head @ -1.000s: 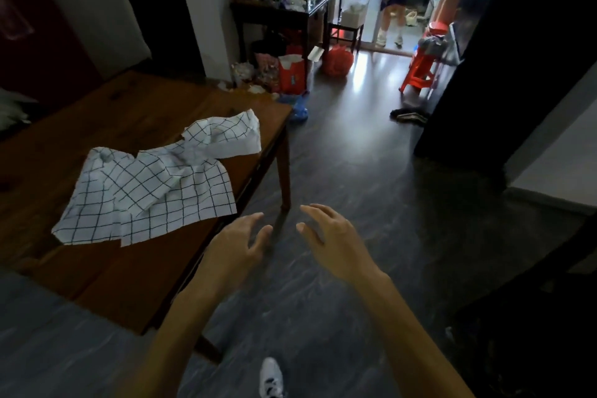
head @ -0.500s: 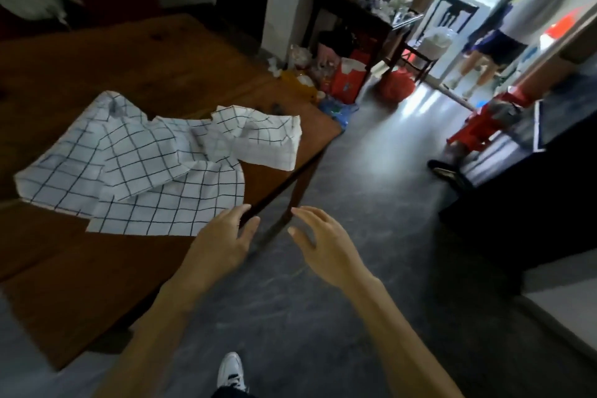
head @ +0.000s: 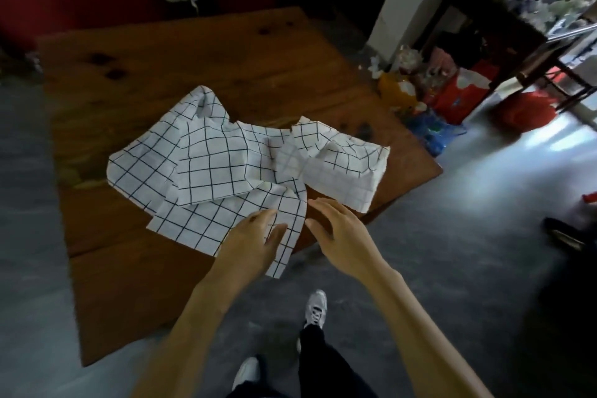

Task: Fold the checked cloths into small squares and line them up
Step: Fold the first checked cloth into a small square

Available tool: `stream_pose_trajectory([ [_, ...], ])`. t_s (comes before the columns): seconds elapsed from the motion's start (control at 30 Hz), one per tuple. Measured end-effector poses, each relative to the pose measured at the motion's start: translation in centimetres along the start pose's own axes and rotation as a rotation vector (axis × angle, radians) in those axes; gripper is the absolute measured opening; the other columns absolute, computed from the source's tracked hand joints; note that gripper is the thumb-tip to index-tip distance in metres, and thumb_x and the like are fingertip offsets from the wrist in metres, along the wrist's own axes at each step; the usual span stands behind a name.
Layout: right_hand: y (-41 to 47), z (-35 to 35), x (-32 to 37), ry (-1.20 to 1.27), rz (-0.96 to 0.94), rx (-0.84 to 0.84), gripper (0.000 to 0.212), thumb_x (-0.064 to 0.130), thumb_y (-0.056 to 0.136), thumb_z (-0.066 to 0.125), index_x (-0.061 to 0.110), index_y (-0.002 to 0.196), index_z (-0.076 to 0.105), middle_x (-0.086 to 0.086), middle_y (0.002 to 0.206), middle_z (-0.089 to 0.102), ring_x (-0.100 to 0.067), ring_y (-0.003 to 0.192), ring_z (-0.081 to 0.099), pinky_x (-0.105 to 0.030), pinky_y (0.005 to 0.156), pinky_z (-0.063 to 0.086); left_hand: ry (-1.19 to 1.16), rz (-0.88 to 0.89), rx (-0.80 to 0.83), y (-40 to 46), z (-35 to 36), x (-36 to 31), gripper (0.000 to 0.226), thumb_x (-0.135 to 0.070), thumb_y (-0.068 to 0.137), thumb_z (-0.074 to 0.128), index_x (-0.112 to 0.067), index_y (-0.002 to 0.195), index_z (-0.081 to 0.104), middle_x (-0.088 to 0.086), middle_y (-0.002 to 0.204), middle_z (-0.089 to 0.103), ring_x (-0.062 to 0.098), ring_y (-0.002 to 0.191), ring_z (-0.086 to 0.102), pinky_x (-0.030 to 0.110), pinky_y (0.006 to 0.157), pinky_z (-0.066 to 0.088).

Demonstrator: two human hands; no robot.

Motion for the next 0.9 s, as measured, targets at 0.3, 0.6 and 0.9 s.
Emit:
stream_pose_trajectory([
  [0.3,9.5,-3.0,-9.3,0.072,-0.044,0.081,0.043,0.033,0.1,0.047,0.019,0.141,0.046,0.003,0.144,0.046,-0.015,0.127,0.047,-0.022,0.098,0.036,0.103,-0.096,-0.003,10.3,4.0,-5.2,0.056,-0.049,0.098,0.037,-0.02,0.145,0.034,0.002,0.148,0.041,0.019,0.135,0.037,0.035,0.111,0.032],
  [0.6,17.0,-4.8,-17.0,-0.017,-0.014,0.058,0.05,0.03,0.098,0.051,0.016,0.145,0.038,-0.008,0.154,0.033,-0.024,0.144,0.026,-0.045,0.116,0.029,0.21,-0.139,-0.059,20.7,5.9,-8.0,0.048,-0.039,0.098,0.044,-0.017,0.141,0.038,0.006,0.135,0.051,0.023,0.122,0.049,0.039,0.101,0.041],
  [0.9,20.2,-3.2,-19.9,-0.101,-0.043,0.095,0.058,0.029,0.098,0.052,0.017,0.149,0.029,-0.007,0.157,0.029,-0.023,0.148,0.016,-0.042,0.121,0.014,0.331,-0.142,-0.14,29.3,9.4,-6.3,0.054,-0.033,0.094,0.053,-0.013,0.141,0.034,0.009,0.133,0.052,0.024,0.122,0.05,0.037,0.099,0.043],
])
Point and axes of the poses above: each hand's wrist, its own y-axis towards the middle knuckle, its own z-axis out of the palm, x = y × z, the point moved 9 cm from there along y, towards the middle knuckle
